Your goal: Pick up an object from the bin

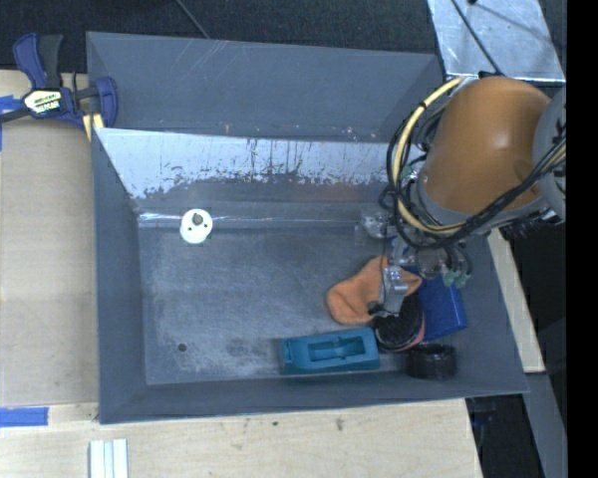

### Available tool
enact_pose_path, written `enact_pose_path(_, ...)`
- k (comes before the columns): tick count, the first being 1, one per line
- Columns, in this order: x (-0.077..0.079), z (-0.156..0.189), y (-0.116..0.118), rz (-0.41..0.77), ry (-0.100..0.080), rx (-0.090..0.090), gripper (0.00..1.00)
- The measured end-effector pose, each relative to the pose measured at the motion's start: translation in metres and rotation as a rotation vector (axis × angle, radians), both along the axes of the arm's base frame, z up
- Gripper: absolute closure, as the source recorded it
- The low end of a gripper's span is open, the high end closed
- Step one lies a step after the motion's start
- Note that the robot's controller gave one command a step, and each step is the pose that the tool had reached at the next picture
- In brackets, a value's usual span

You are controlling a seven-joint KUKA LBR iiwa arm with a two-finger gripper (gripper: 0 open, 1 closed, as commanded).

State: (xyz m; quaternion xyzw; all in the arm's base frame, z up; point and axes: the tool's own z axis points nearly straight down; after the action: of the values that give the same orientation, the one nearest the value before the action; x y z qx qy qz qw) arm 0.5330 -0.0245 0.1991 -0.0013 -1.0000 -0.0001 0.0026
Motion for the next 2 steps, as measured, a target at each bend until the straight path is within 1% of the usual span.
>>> enact_pose_path(1, 0.001, 0.005, 0.0, 0.0, -0.008, 0.0, 0.0)
enact_pose_path(2, 0.006, -0.031, -0.001, 0.057, -0.016, -0.001, 0.0)
